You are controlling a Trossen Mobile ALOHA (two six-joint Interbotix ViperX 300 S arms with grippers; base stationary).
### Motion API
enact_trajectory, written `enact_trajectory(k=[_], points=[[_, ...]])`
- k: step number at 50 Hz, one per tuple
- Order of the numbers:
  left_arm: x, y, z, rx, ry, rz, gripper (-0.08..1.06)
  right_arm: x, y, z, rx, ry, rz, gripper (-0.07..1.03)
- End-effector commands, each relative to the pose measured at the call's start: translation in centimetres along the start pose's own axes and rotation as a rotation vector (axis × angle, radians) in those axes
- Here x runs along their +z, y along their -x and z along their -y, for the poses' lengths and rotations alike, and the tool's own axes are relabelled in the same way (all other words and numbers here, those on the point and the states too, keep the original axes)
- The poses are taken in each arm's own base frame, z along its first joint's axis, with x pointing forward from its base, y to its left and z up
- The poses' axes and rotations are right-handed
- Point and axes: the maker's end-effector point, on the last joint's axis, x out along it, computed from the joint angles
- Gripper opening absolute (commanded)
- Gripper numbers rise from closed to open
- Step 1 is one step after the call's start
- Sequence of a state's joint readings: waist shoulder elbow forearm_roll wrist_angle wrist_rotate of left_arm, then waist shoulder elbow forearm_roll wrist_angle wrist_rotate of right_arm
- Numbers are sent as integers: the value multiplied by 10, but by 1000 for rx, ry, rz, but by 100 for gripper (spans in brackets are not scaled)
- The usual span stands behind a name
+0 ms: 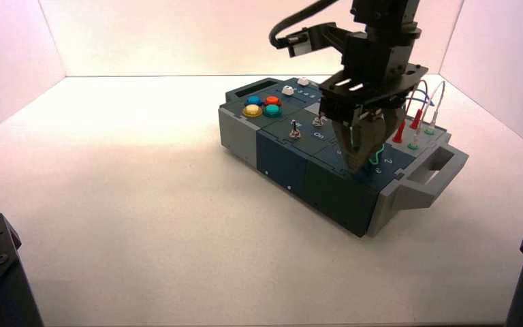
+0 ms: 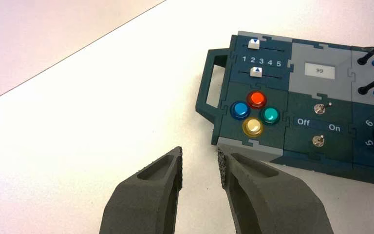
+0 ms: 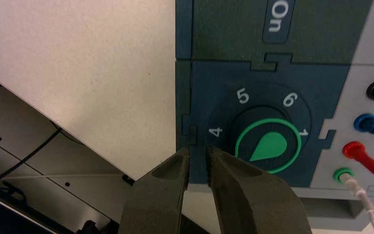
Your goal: Turn the knob to position 2.
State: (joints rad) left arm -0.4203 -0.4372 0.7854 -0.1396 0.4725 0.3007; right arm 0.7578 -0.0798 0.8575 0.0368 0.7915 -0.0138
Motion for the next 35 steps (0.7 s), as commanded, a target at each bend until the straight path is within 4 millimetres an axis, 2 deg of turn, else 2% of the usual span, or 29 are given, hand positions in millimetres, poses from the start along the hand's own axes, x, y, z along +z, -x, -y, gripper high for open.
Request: enact_trajectory(k=[1, 10, 35], points=[[9, 7, -1, 6, -4, 33, 41, 4, 8, -2, 2, -6, 32, 20], [9, 7, -1, 6, -4, 33, 41, 4, 9, 2, 2, -43, 29, 20], [9, 8, -1, 6, -4, 33, 41, 1, 8, 30, 2, -167, 20, 20]])
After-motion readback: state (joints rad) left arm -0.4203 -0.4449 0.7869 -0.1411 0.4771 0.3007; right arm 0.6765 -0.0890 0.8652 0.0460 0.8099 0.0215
